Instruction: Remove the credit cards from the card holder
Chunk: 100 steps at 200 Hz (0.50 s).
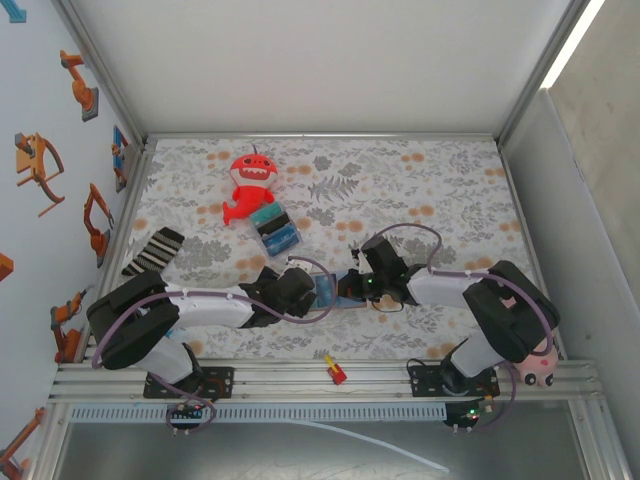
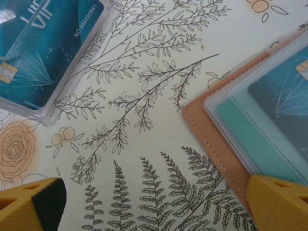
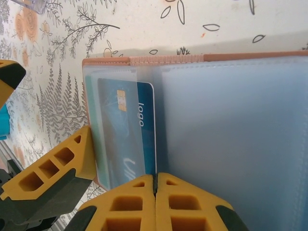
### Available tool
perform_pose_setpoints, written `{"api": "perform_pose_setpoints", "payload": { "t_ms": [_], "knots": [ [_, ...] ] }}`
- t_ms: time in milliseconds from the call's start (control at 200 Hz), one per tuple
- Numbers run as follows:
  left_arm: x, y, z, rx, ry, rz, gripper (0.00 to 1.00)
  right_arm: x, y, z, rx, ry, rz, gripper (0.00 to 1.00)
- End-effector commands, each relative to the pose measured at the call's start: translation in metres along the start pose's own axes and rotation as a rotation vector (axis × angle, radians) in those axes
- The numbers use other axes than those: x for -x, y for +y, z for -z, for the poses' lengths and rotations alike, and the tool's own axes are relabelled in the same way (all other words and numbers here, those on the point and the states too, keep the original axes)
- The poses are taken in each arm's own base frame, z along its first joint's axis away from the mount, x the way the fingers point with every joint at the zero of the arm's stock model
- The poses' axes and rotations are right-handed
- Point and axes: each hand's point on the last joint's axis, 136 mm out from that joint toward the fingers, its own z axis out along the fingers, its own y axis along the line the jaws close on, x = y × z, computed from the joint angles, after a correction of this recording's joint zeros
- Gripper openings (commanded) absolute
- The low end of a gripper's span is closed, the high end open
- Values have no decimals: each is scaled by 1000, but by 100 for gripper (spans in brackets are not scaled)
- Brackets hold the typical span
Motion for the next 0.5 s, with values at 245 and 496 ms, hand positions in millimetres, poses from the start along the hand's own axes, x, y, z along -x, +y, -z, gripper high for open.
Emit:
{"api": "perform_pose_setpoints", "payload": {
  "t_ms": [245,496],
  "knots": [
    [0,1,5,-1,14,-26,97,12,4,11,-18,-33,26,0],
    [30,-4,17,-35,-58,-14,97,13,8,12,-3,-37,25,0]
  ]
}}
